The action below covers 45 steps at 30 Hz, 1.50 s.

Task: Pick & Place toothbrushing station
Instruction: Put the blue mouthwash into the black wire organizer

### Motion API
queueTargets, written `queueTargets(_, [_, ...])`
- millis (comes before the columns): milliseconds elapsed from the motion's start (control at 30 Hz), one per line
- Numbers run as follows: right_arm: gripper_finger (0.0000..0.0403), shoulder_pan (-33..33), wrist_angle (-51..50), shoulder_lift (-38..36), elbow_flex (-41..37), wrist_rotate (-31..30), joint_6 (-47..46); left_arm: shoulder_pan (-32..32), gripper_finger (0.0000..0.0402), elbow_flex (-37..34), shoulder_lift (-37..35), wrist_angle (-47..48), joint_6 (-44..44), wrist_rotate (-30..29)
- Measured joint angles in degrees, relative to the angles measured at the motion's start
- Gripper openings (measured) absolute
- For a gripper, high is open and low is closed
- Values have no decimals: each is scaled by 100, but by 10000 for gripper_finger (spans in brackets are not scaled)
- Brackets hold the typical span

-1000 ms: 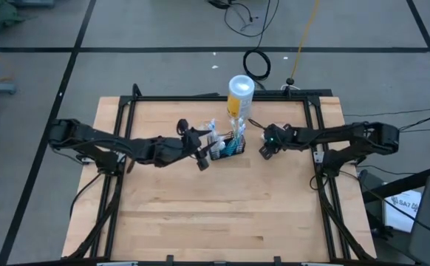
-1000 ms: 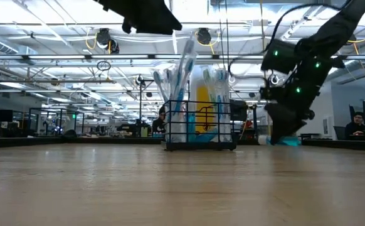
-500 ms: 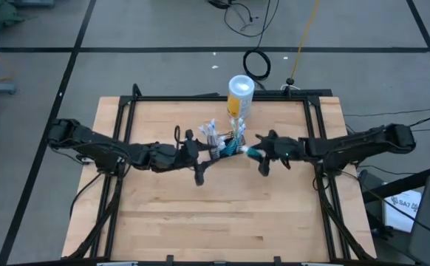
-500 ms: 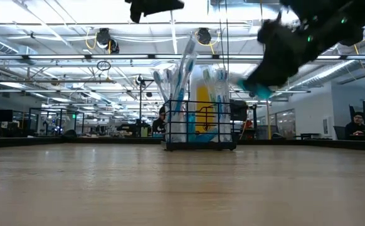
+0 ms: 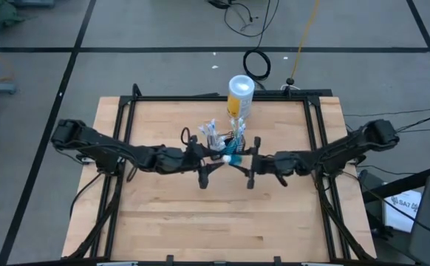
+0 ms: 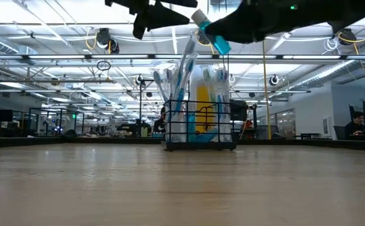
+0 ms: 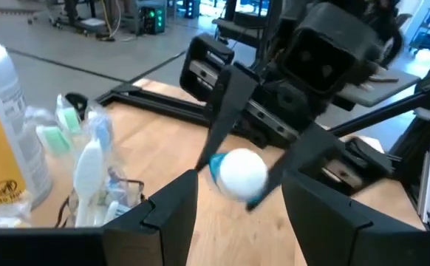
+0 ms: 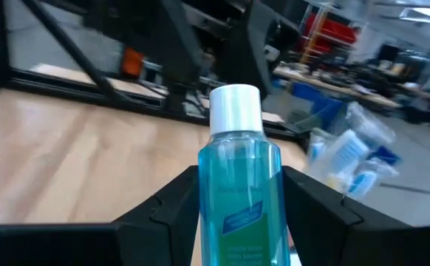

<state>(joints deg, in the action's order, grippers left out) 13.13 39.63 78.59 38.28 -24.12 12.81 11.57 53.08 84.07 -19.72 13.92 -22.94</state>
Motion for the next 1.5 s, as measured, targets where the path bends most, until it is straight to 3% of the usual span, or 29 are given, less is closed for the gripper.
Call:
queueTargets(367, [163, -30, 121, 600, 527, -15, 206, -81, 197, 2, 13, 204, 178, -22])
queueTargets(733, [169, -47, 76, 598, 527, -92, 294, -105, 90, 2, 13, 235, 166, -64])
queueTargets(1033, [180, -48, 43, 596, 527, -42, 305, -105, 101, 2, 13, 236, 126, -90])
queueTargets(1133, [191, 13, 9, 595, 527, -466, 314, -128, 89, 2, -30, 459, 123, -143])
queueTargets(1300, [213, 179, -770, 217, 527, -1314, 494, -211, 89, 2, -390, 588, -80, -311])
queueTargets(1500, [238, 279, -2010, -451, 527, -1341, -155, -448, 89, 133, -1008, 927, -539, -507])
